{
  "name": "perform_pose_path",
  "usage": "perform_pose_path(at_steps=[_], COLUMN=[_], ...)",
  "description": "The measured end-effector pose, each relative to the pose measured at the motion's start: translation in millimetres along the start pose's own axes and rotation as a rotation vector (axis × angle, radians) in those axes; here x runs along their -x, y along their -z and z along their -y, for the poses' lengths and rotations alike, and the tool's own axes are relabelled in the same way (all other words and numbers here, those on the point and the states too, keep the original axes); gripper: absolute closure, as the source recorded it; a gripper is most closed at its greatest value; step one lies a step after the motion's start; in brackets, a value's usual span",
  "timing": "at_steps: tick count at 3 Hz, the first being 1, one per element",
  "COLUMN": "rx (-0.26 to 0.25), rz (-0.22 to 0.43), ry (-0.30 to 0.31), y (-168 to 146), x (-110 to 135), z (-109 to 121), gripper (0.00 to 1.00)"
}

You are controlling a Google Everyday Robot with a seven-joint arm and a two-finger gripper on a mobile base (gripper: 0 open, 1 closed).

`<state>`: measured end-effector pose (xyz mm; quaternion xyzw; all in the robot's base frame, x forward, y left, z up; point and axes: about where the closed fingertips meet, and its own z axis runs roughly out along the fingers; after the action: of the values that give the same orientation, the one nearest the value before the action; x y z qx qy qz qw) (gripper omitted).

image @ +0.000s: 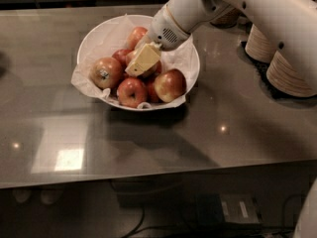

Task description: Pick apple from white bowl

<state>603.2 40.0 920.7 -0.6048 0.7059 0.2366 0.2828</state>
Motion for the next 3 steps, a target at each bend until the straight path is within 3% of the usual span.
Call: perform_pose_path(at_steps=[3], rx=[-0.002], rz=[0.003], ry=[-0.014], y=[2.5], x=[-4.0], z=[-0.7], gripper=[0.96])
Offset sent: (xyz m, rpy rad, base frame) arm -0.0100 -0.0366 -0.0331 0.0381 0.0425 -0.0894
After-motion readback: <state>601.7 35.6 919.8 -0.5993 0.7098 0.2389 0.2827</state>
